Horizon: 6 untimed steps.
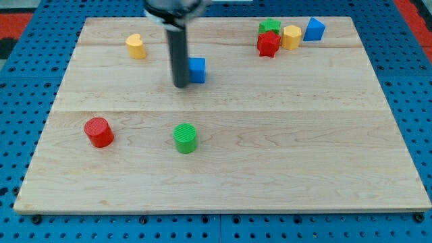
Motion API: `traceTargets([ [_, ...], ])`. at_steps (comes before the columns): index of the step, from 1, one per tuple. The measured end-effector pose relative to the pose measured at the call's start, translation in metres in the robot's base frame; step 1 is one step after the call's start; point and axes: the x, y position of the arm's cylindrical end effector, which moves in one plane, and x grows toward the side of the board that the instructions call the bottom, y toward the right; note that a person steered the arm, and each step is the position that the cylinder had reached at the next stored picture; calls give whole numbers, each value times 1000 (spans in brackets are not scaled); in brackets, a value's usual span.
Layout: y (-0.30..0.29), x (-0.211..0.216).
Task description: Slide the blue cube towards up
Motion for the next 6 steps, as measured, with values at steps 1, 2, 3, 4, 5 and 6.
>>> traceTargets([
  [1, 21, -35],
  [2, 17, 24],
  [3, 50, 50],
  [4, 72, -3],
  [5, 52, -59],
  [6, 72, -53],
])
